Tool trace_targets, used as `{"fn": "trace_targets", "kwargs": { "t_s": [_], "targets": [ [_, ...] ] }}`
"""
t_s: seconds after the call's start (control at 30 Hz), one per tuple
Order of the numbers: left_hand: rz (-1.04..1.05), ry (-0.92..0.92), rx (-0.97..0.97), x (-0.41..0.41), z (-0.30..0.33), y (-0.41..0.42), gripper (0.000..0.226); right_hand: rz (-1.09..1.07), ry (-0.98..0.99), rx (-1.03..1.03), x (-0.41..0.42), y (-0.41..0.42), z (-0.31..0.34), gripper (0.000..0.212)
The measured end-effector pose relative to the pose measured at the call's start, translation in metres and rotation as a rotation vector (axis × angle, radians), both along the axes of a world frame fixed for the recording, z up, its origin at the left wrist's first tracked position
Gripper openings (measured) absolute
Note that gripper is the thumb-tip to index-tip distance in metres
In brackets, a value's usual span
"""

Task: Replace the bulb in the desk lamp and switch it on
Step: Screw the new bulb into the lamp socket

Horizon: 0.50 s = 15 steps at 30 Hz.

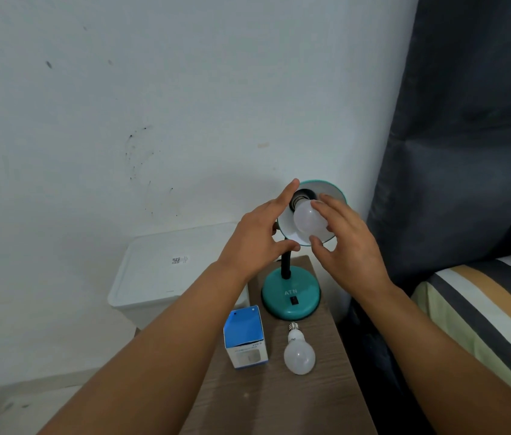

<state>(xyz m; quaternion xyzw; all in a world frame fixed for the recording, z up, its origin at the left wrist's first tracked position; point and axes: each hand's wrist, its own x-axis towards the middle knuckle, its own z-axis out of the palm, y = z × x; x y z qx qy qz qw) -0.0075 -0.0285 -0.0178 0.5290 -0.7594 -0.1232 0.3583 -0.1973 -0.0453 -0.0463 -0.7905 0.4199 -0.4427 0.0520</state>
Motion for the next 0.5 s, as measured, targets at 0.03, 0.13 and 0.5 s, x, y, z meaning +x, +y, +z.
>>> {"fn": "trace_targets", "kwargs": {
  "t_s": [0.03, 0.13, 0.5],
  "targets": [
    [0.0, -0.007, -0.007, -0.0004, -0.0003, -0.0002, 0.106, -0.003, 0.001, 0.005, -0.0017, -0.0003, -0.0009, 0.061],
    [-0.001, -0.015, -0.015, 0.0, -0.0015, -0.0005, 0.105, 0.009, 0.011, 0.009, -0.0043, -0.0028, -0.0016, 0.062],
    [0.002, -0.009, 0.006, -0.0005, -0.0001, 0.0016, 0.107, -0.204, 0.162, -0.167, -0.0021, -0.0006, 0.0077, 0.059]
  ]
}}
